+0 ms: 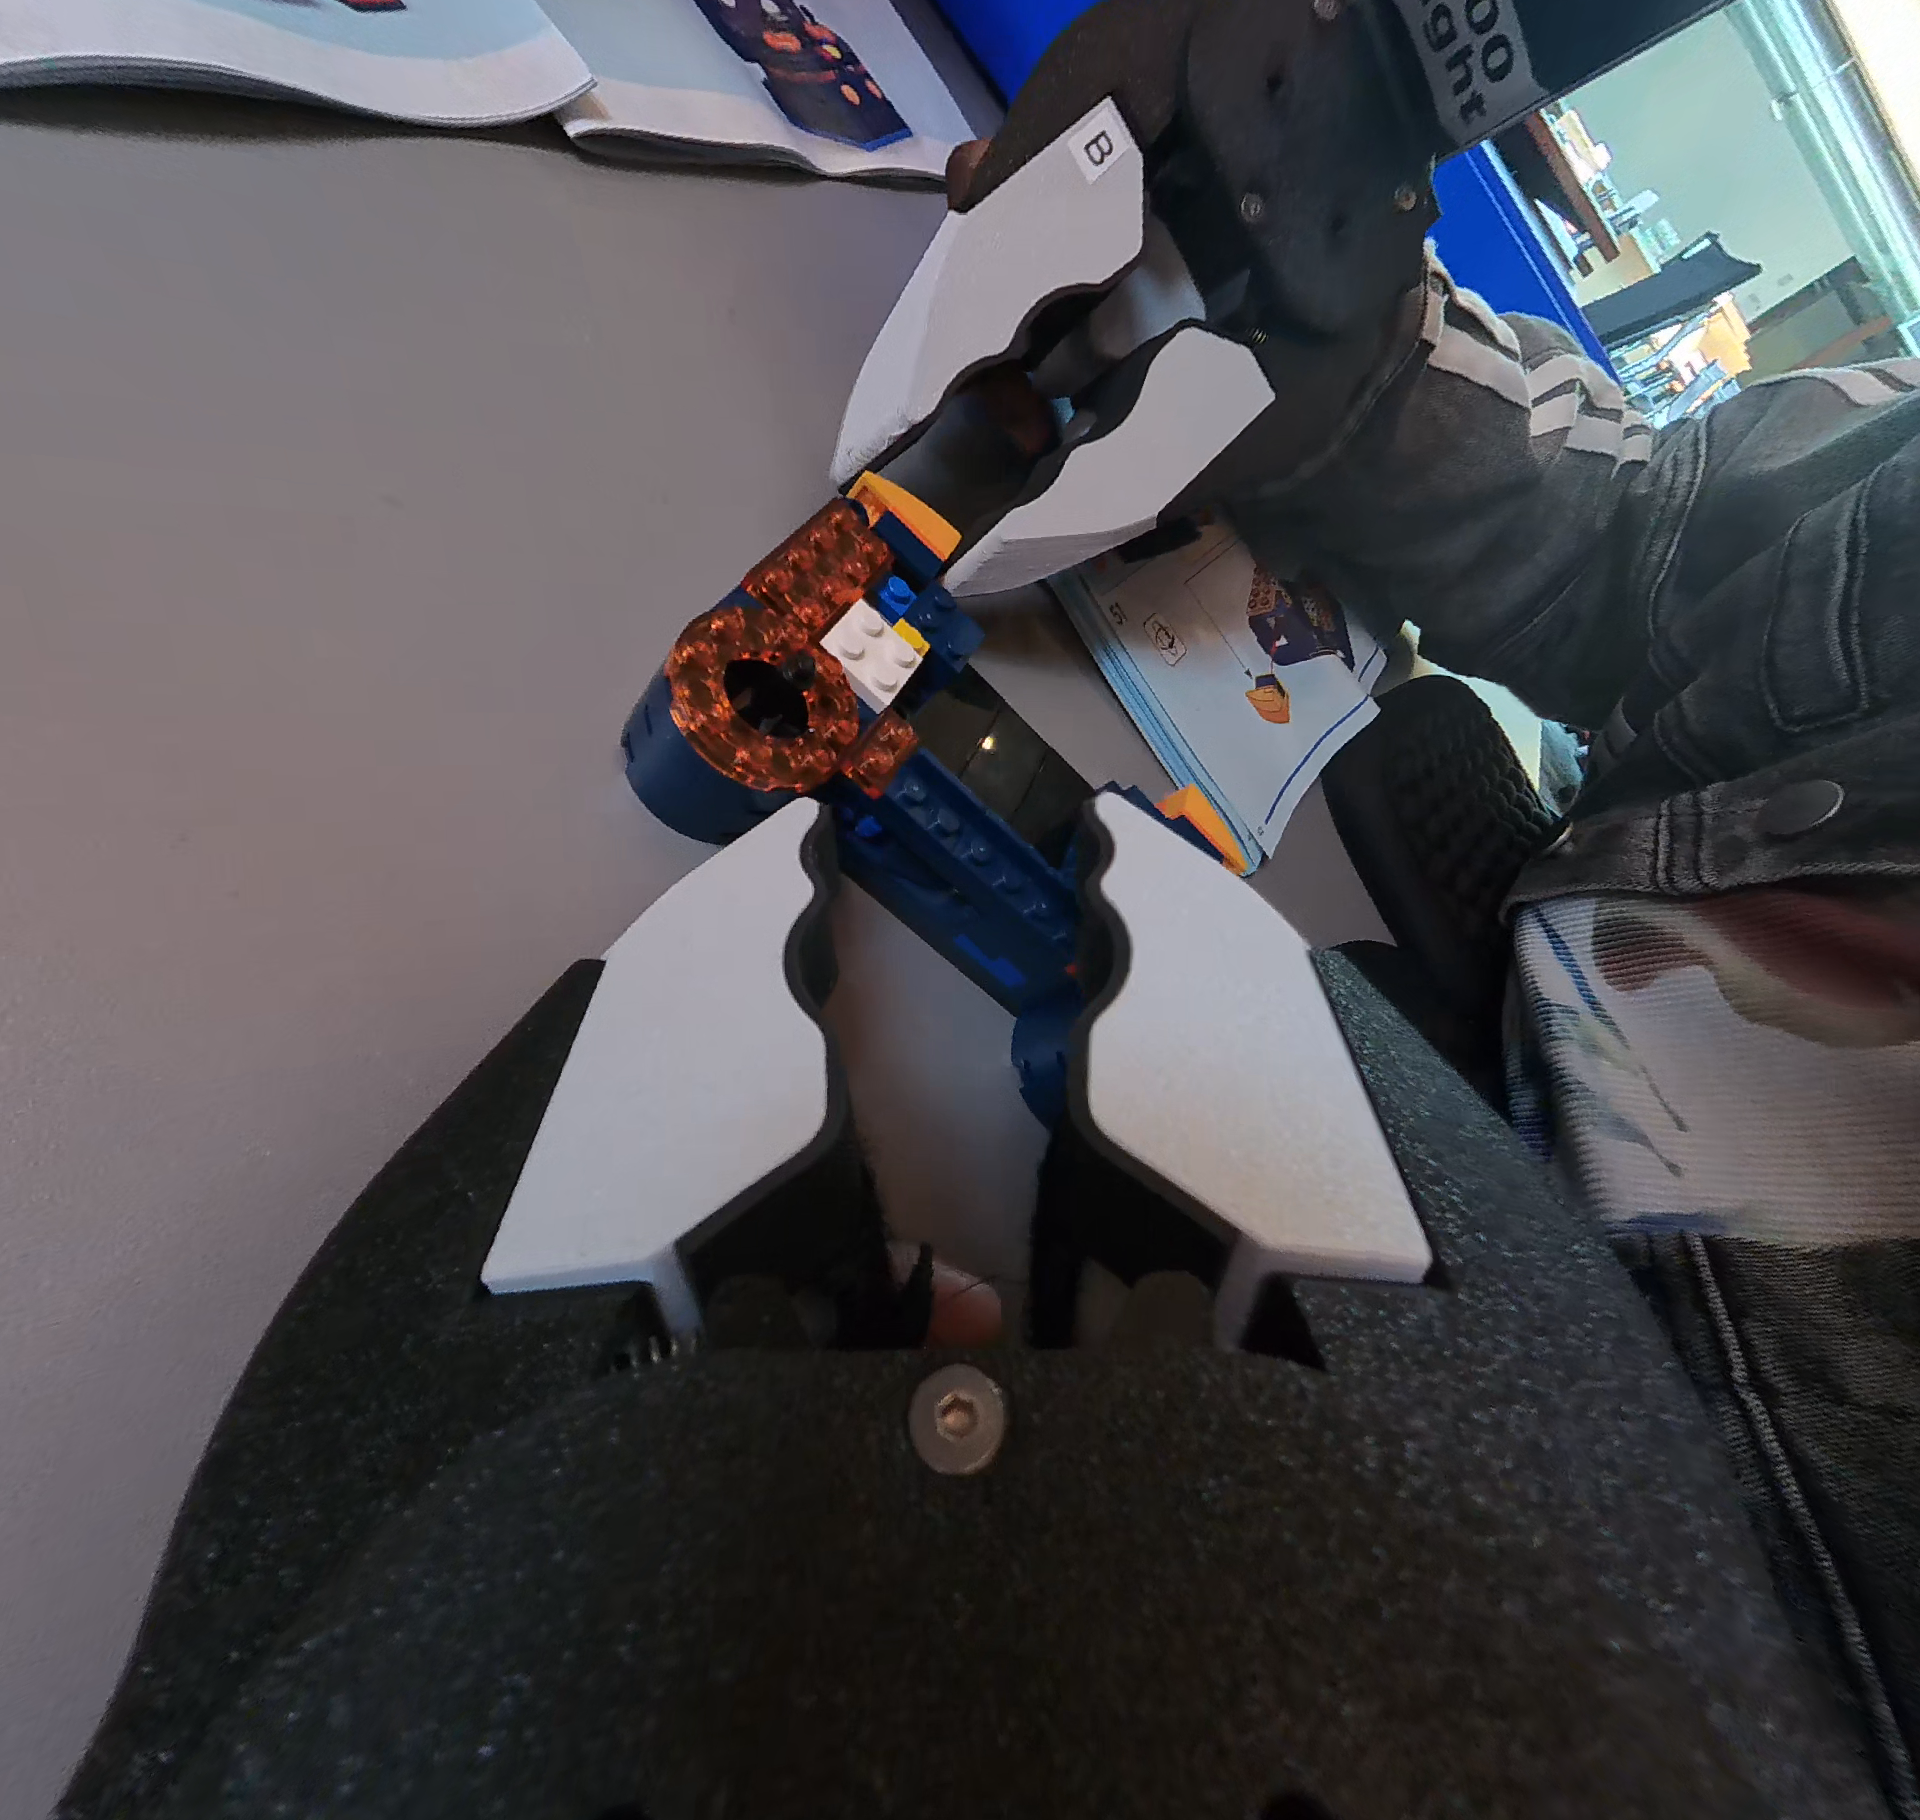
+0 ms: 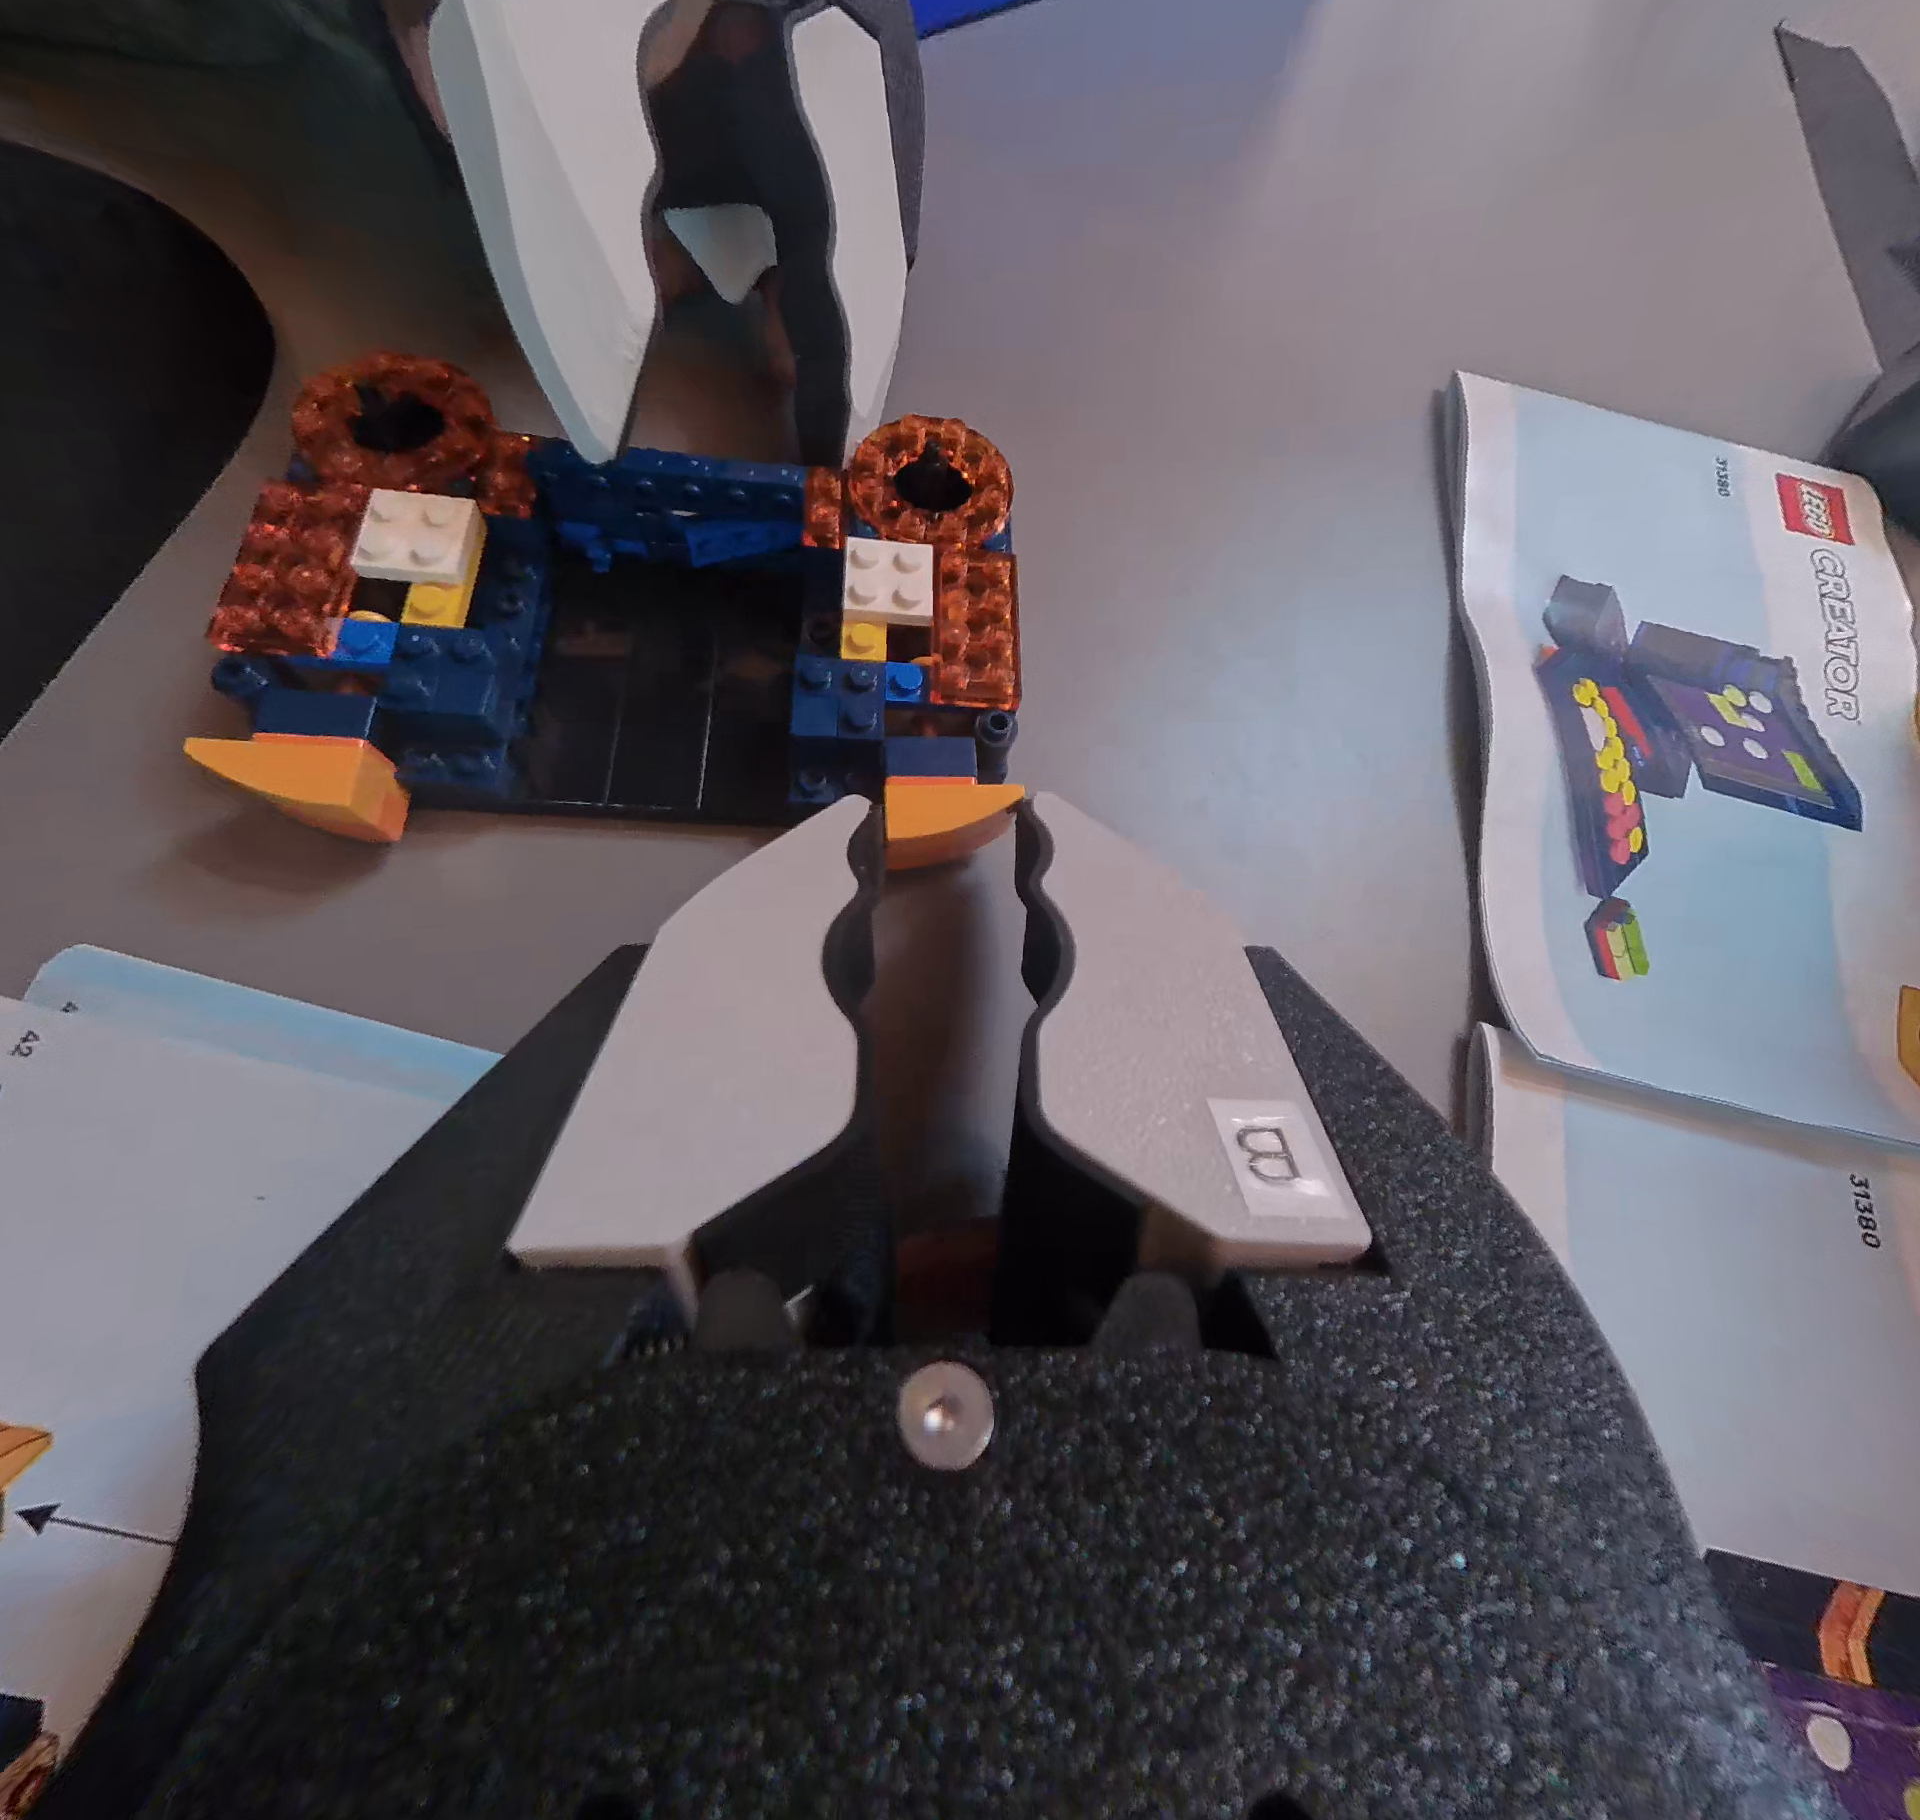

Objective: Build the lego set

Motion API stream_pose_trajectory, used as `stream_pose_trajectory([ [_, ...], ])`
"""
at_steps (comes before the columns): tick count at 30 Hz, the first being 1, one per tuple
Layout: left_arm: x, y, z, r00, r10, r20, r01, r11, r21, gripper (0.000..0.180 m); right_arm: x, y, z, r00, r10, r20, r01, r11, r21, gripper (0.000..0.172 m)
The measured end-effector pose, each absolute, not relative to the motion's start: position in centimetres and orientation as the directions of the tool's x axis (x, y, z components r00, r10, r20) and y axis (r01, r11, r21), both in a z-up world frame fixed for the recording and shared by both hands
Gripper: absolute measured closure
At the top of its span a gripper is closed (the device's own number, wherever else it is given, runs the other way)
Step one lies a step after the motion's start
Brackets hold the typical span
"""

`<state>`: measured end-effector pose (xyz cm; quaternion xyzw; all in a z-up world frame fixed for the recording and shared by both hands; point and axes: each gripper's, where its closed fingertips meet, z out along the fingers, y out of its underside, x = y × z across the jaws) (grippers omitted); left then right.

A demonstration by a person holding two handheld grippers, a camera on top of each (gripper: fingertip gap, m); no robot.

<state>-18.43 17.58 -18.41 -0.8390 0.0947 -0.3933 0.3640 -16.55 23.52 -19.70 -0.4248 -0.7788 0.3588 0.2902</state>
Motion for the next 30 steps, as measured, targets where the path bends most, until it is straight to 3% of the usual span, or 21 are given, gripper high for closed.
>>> stream_pose_trajectory([
  [8, -19.0, 17.2, -17.8, 0.659, -0.457, 0.597, 0.126, -0.716, -0.687, 0.133, -15.3, 23.7, -19.0, -0.498, 0.866, 0.041, 0.452, 0.3, -0.84, 0.134],
  [9, -19.4, 17.3, -17.5, 0.678, -0.454, 0.578, 0.128, -0.701, -0.702, 0.132, -15.0, 24.0, -18.9, -0.5, 0.866, 0.029, 0.456, 0.291, -0.841, 0.138],
  [12, -21.2, 18.2, -17.4, 0.776, -0.413, 0.476, 0.116, -0.649, -0.752, 0.124, -15.0, 24.4, -18.6, -0.501, 0.865, 0.036, 0.44, 0.29, -0.85, 0.172],
  [20, -19.8, 18.5, -18.8, 0.798, -0.465, 0.383, -0.011, -0.647, -0.762, 0.118, -15.4, 23.7, -20.1, -0.518, 0.853, 0.069, 0.485, 0.359, -0.798, 0.172],
  [30, -19.5, 19.2, -19.5, 0.857, -0.388, 0.339, -0.004, -0.664, -0.748, 0.115, -15.4, 23.1, -20.3, -0.504, 0.86, 0.079, 0.515, 0.373, -0.772, 0.172],
])
